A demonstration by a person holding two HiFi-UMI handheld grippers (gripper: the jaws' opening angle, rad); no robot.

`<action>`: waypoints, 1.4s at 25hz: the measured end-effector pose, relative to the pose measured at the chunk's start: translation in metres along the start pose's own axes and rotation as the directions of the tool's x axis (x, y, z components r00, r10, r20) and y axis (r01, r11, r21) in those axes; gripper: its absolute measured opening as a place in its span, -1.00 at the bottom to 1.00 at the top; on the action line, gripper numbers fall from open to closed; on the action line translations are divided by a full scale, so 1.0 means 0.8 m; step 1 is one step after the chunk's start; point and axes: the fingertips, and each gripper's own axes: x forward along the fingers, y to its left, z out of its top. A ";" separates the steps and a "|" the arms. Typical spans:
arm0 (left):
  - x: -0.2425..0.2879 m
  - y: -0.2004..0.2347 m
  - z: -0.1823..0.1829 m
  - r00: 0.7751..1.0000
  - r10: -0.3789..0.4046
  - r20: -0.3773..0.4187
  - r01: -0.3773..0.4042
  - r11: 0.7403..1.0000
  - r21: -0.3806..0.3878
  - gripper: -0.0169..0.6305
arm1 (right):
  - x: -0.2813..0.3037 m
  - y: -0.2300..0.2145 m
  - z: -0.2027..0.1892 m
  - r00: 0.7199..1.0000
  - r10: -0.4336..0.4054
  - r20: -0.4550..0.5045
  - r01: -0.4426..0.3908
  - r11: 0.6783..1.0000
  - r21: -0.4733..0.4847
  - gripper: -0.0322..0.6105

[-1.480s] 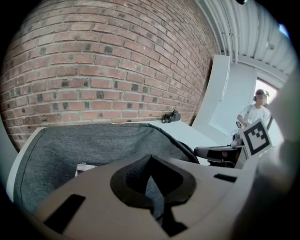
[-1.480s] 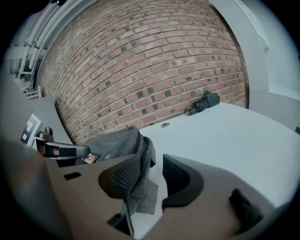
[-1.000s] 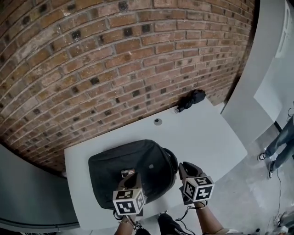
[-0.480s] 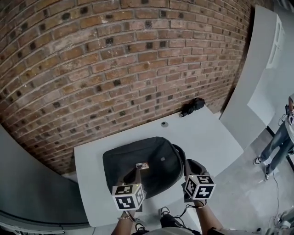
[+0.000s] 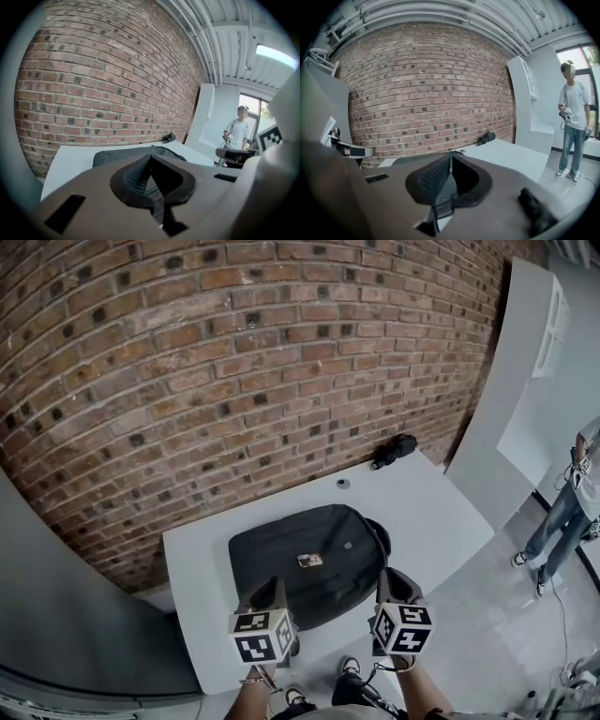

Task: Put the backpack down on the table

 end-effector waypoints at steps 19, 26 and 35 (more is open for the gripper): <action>-0.020 -0.008 0.010 0.998 0.058 0.021 -0.058 0.998 -0.001 -0.91 | 0.003 0.013 0.012 0.996 0.073 -0.045 -0.077 0.992 -0.100 -0.80; -0.013 -0.017 0.009 0.998 0.061 0.019 -0.061 0.998 -0.008 -0.91 | 0.006 0.000 0.011 0.996 0.077 -0.053 -0.082 0.993 -0.091 -0.80; -0.004 -0.027 0.004 0.998 0.062 0.003 -0.062 0.998 -0.010 -0.91 | 0.010 -0.016 0.006 0.995 0.072 -0.066 -0.077 0.994 -0.076 -0.80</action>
